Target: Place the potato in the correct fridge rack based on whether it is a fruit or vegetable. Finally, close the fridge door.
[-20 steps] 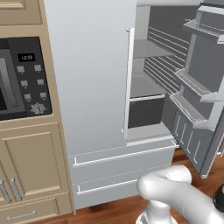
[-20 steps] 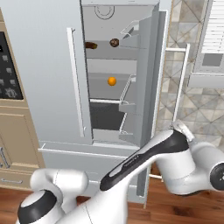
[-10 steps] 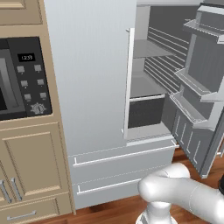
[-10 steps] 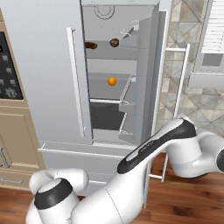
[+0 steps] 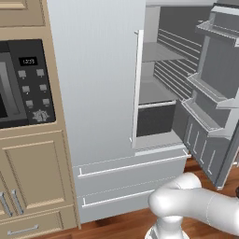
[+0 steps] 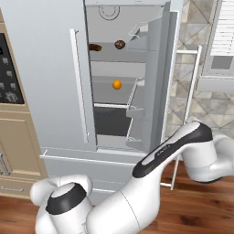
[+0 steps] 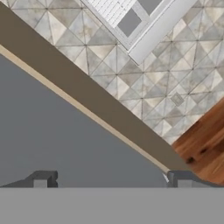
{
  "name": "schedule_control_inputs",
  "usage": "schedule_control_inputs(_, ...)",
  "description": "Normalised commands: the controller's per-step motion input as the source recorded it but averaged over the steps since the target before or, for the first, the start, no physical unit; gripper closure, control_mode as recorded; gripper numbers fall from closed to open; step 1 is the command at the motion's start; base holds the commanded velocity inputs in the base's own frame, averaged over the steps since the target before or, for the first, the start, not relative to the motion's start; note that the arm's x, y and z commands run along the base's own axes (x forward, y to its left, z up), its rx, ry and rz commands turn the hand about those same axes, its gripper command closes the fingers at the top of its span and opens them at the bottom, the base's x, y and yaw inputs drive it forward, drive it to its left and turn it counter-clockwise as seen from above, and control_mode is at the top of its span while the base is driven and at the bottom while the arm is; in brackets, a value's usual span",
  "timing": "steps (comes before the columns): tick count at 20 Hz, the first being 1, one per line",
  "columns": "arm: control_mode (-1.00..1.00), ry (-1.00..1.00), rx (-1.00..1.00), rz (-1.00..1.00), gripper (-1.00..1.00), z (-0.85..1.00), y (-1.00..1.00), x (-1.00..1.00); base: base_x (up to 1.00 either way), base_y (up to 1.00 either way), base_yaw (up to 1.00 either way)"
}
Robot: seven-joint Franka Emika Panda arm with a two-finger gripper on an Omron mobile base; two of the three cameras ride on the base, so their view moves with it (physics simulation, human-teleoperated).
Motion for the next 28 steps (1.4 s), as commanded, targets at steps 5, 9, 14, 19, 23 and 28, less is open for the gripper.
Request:
schedule_control_inputs(5, -1.0, 0.0, 0.02, 0.08, -1.0, 0.0, 0.4, 0.11, 0.0, 0.0, 0.0)
schedule_control_inputs(9, -1.0, 0.0, 0.0, 0.1, -1.0, 0.0, 0.94, 0.04, 0.0, 0.0, 0.0)
schedule_control_inputs(14, -1.0, -0.05, 0.0, 0.05, -1.0, 0.0, 1.0, 0.11, 0.0, 0.0, 0.0)
schedule_control_inputs(19, -1.0, -0.09, 0.0, 0.0, -1.0, 0.0, 1.0, 0.23, 0.0, 0.0, 0.0)
schedule_control_inputs(23, -1.0, -0.09, 0.0, 0.0, -1.0, 0.0, 1.0, 0.28, 0.0, 0.0, 0.0)
schedule_control_inputs(28, -1.0, -0.08, 0.0, 0.0, -1.0, 0.0, 0.91, 0.32, 0.0, 0.0, 0.0)
